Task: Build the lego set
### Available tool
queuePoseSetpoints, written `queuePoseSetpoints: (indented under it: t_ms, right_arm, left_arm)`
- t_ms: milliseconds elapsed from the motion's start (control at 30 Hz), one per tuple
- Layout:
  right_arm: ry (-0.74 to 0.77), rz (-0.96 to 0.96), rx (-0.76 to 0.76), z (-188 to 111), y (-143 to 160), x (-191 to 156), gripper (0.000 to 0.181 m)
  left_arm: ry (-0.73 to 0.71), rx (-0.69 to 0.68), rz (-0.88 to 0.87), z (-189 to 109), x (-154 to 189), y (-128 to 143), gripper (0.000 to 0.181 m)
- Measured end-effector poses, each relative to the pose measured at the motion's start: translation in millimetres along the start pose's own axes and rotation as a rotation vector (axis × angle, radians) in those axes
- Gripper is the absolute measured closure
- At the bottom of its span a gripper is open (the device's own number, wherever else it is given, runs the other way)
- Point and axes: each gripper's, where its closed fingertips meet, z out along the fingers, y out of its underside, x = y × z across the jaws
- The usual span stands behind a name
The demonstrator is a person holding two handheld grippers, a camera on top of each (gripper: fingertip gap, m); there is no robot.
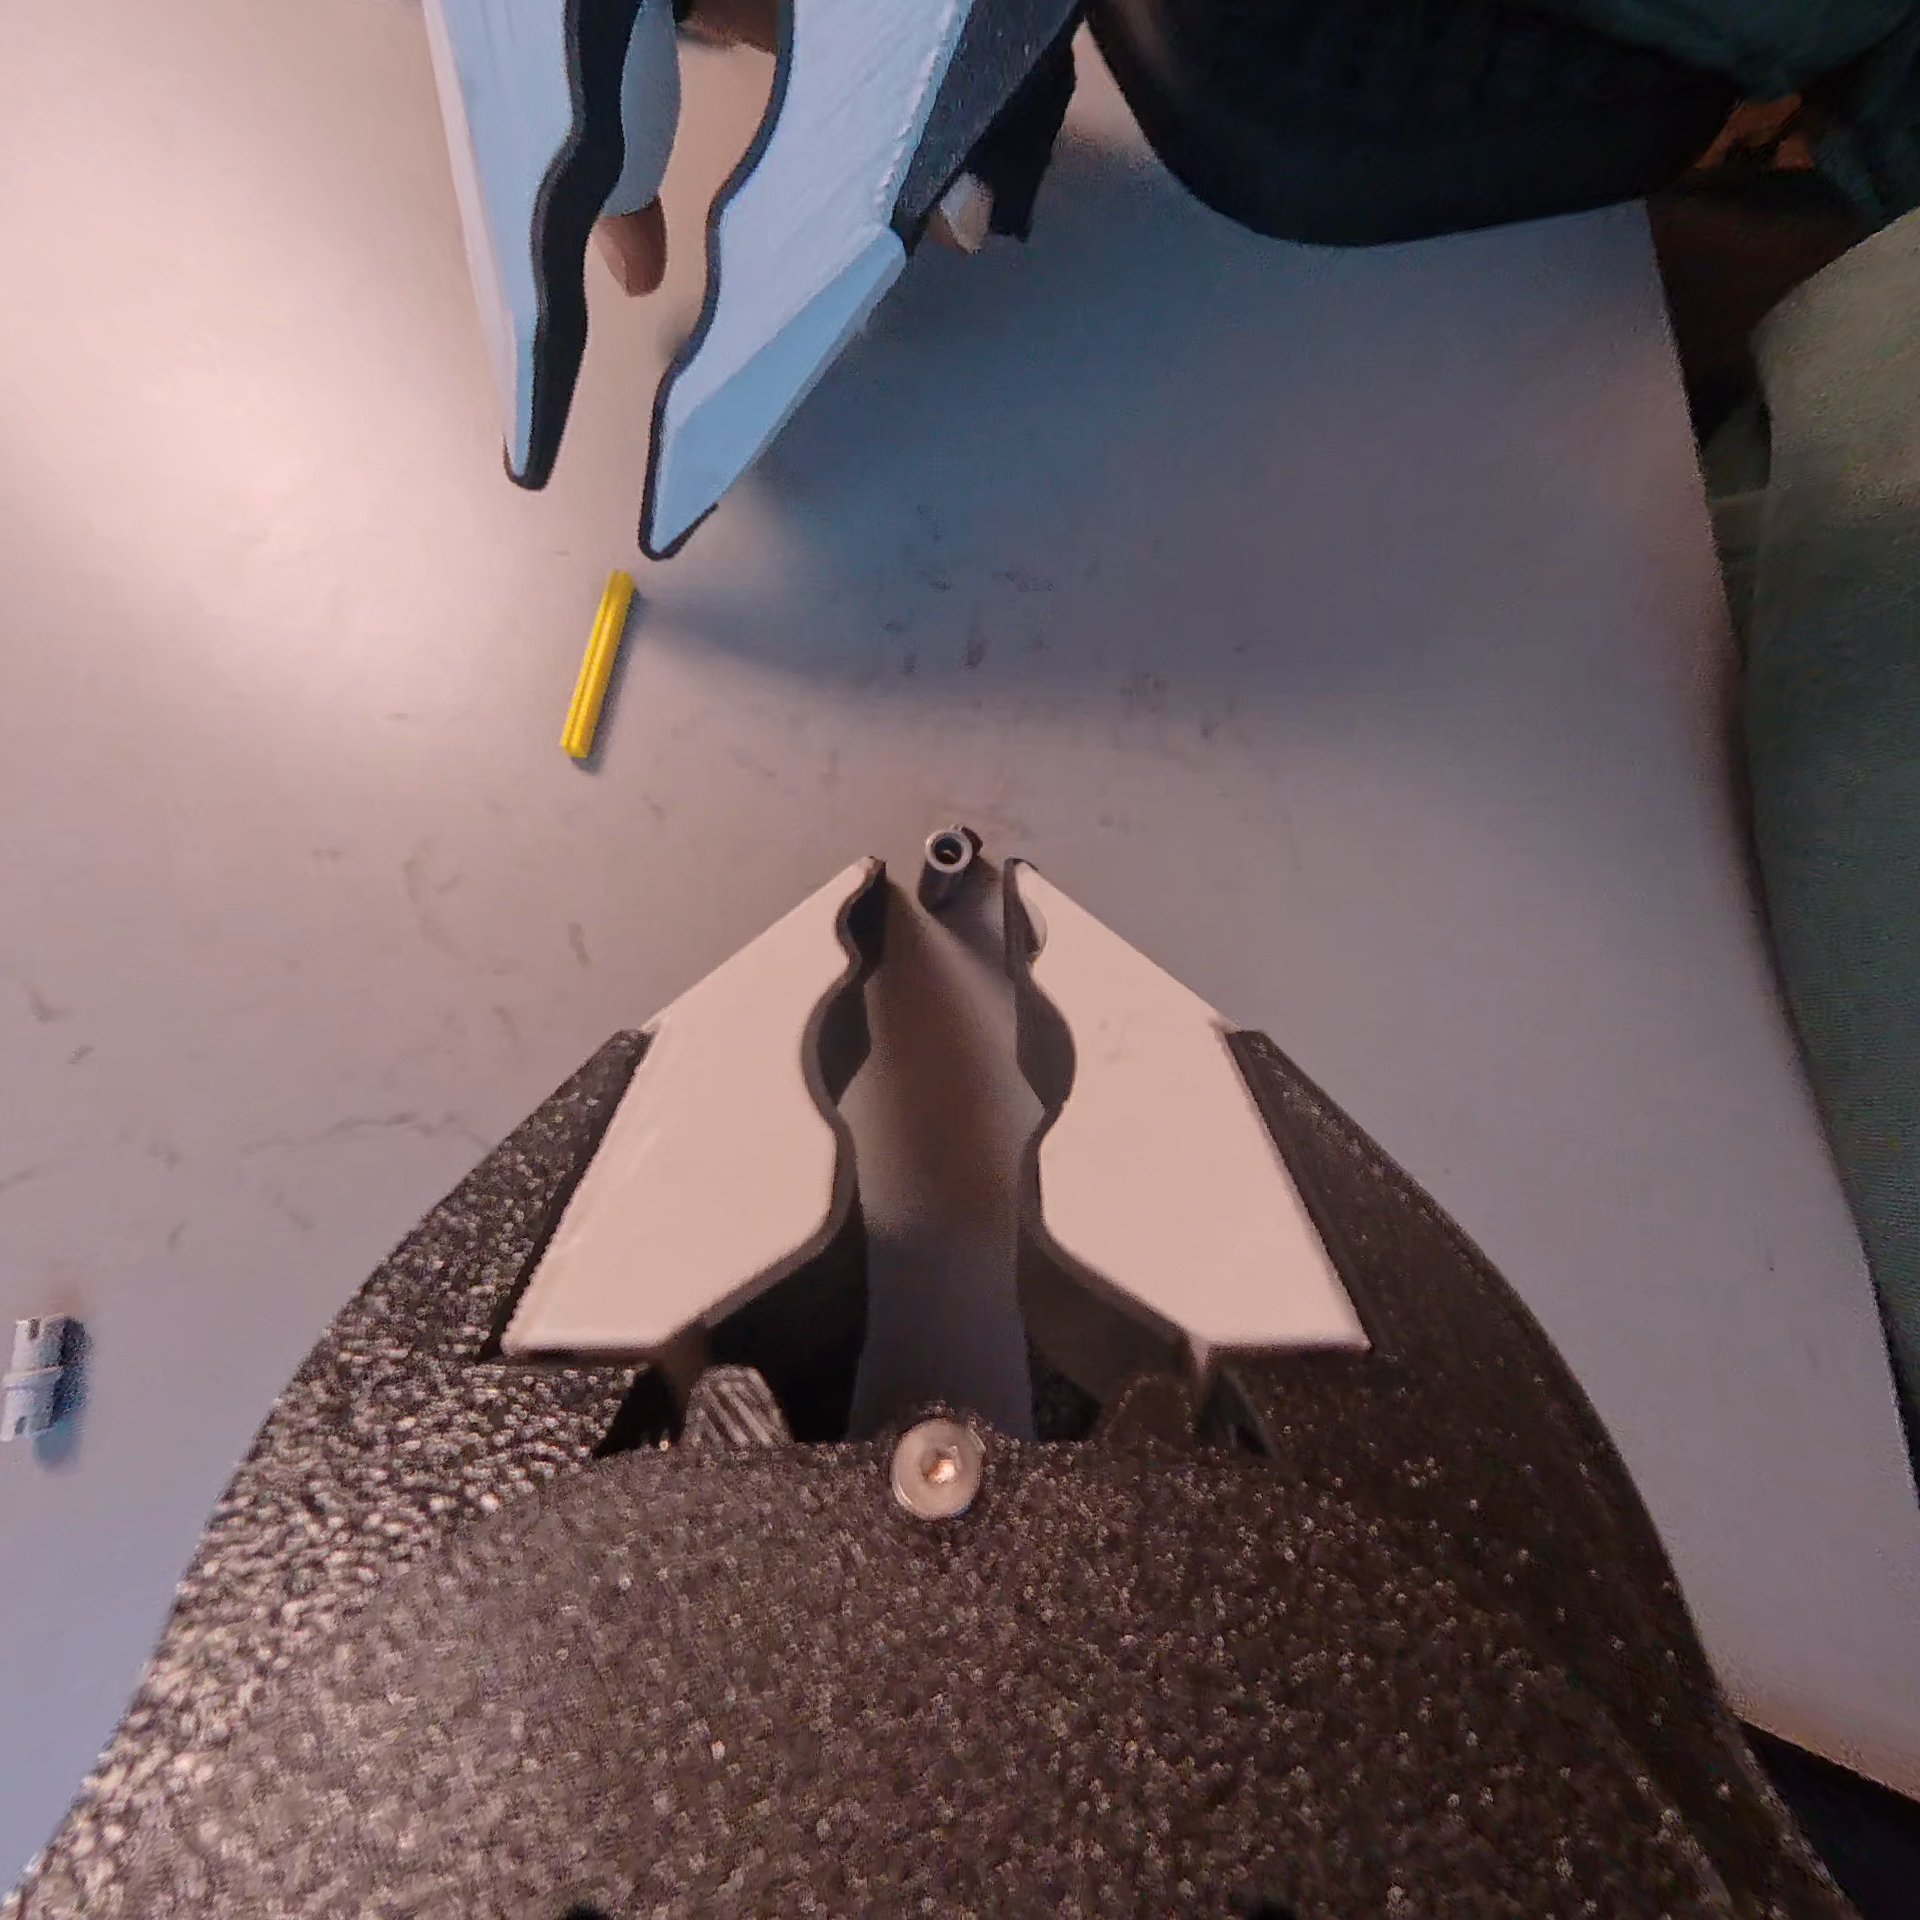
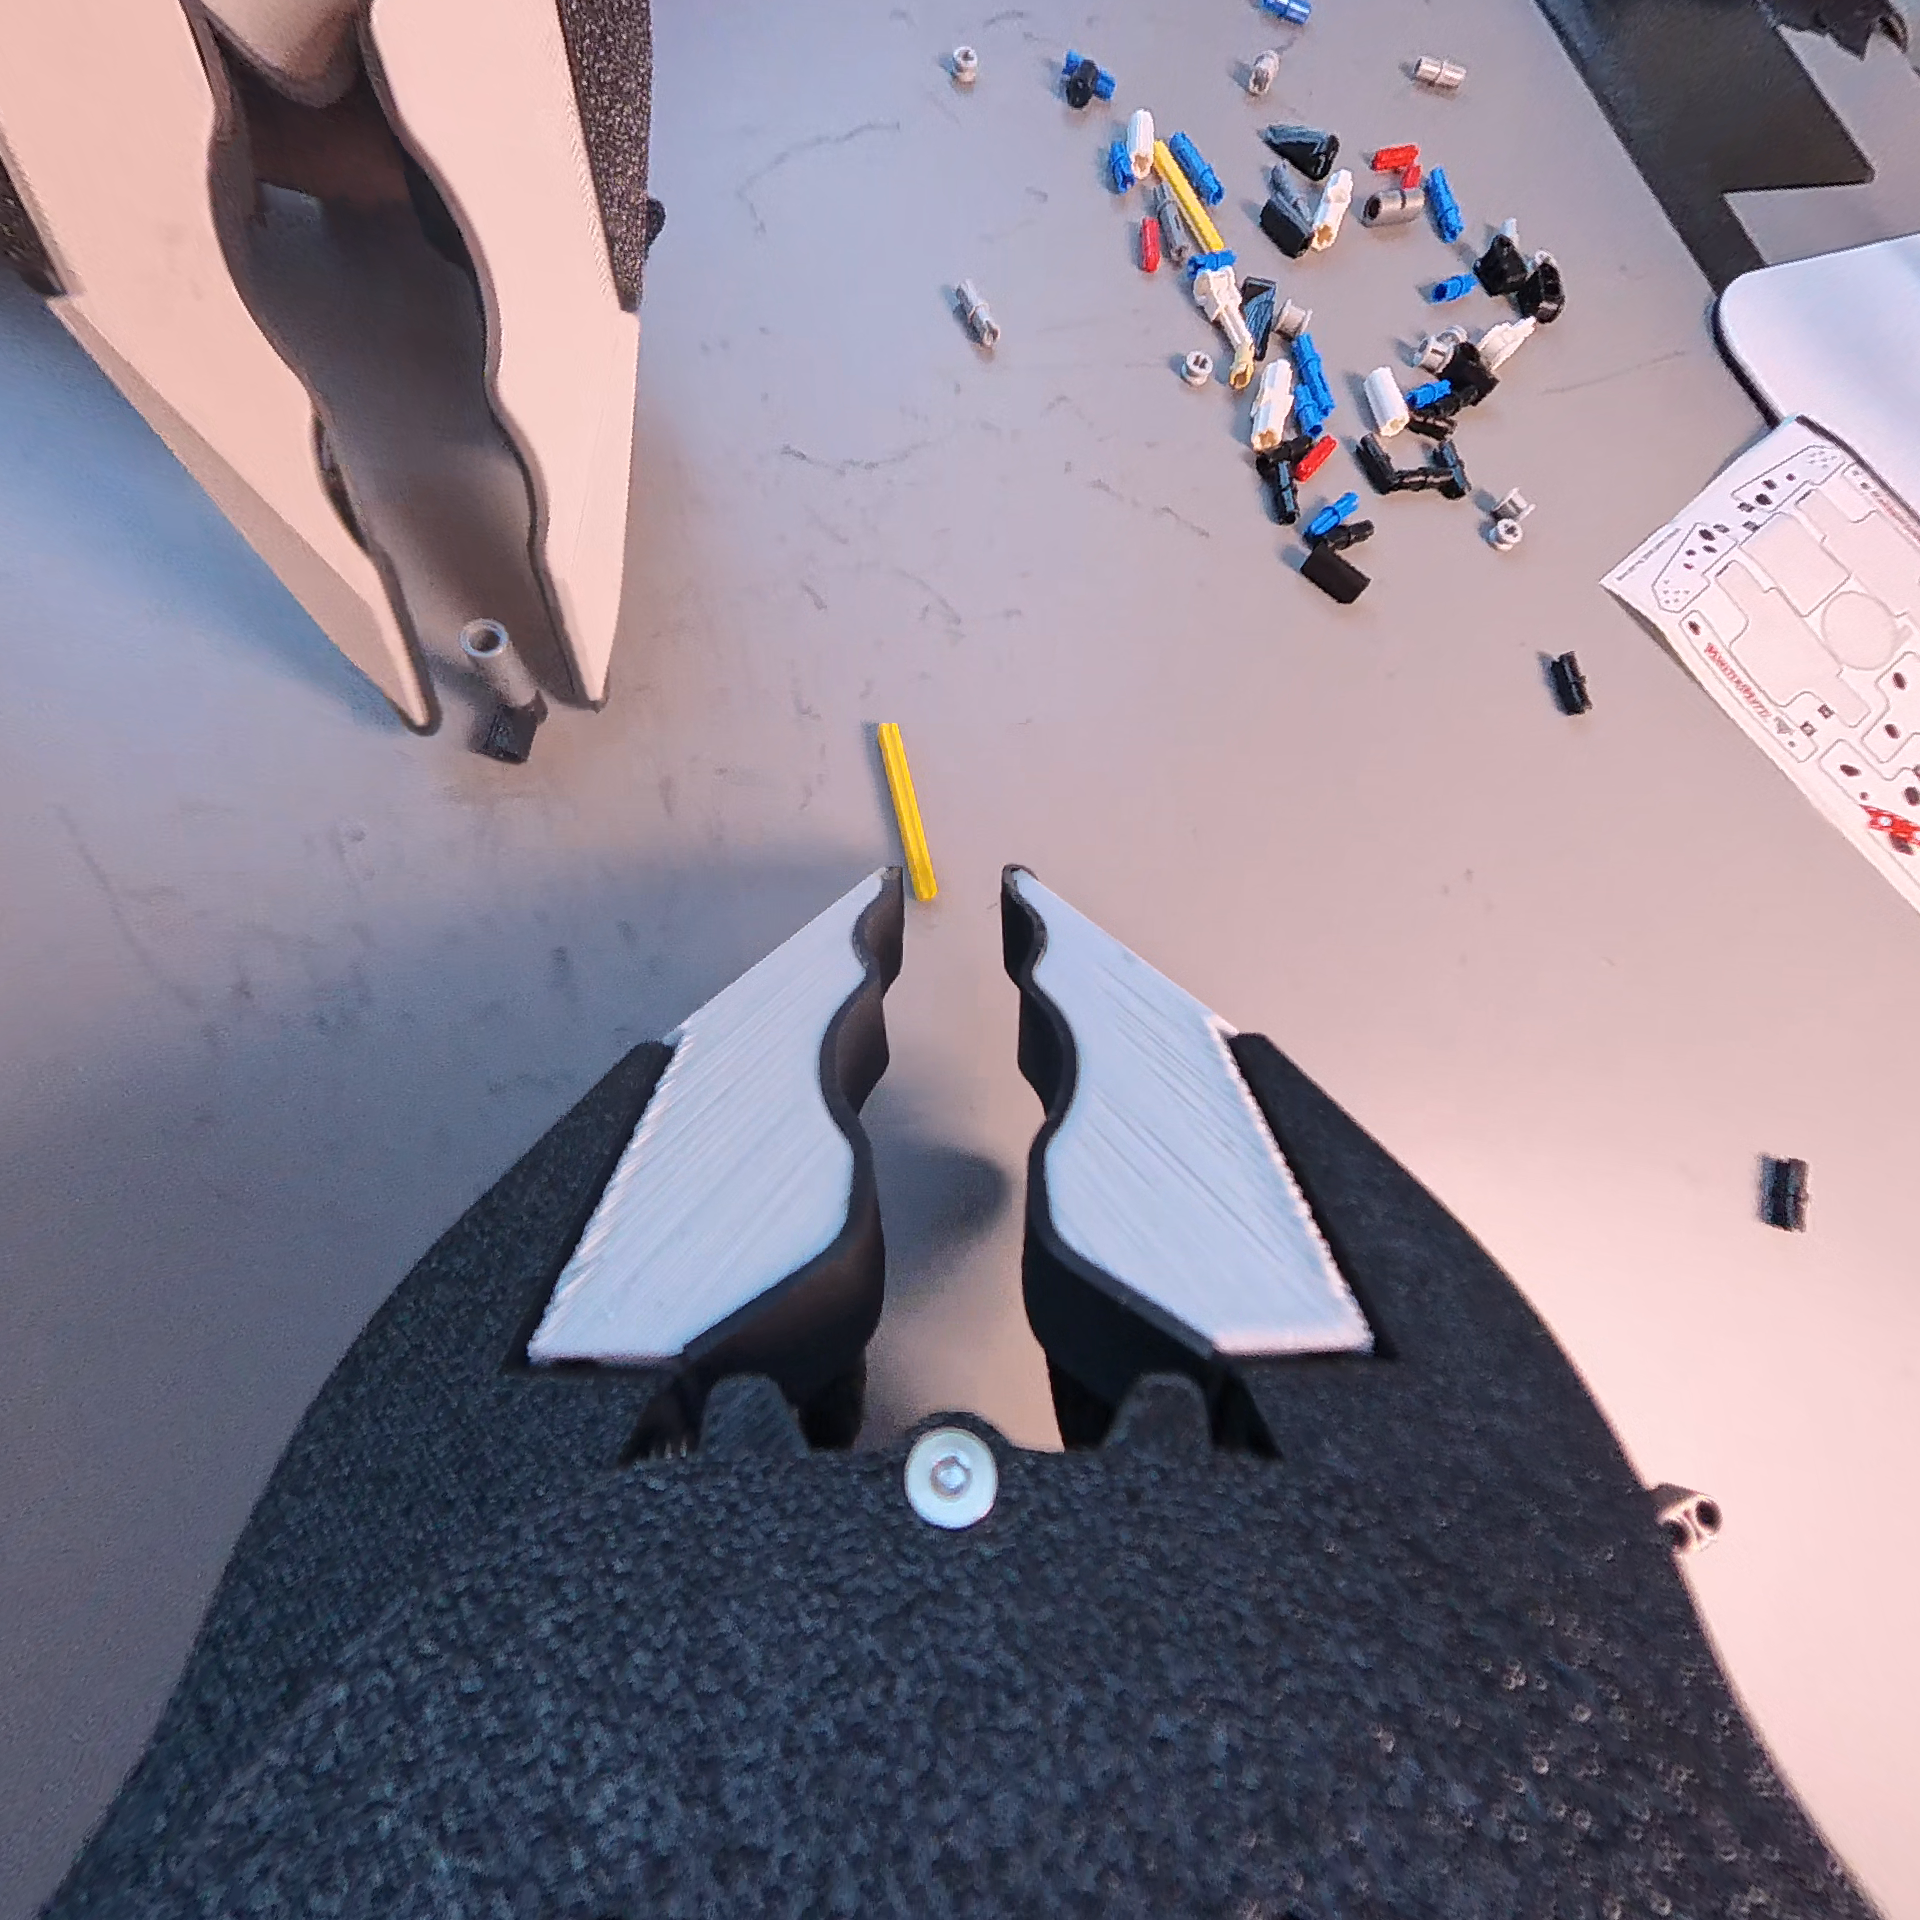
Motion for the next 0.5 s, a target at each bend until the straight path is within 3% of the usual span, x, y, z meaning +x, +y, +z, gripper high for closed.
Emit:
queuePoseSetpoints:
  t_ms: [100,500]
  right_arm:
    - [-0.027,0.009,-0.024,3.2,7.5,-1.1,0.164]
    - [-0.178,-0.033,-0.107,15.1,2.6,-8.0,0.173]
  left_arm:
    - [-0.057,-0.009,0.035,0.8,-4.7,1.1,0.174]
    - [-0.113,-0.001,0.017,-2.0,-12.5,3.0,0.174]
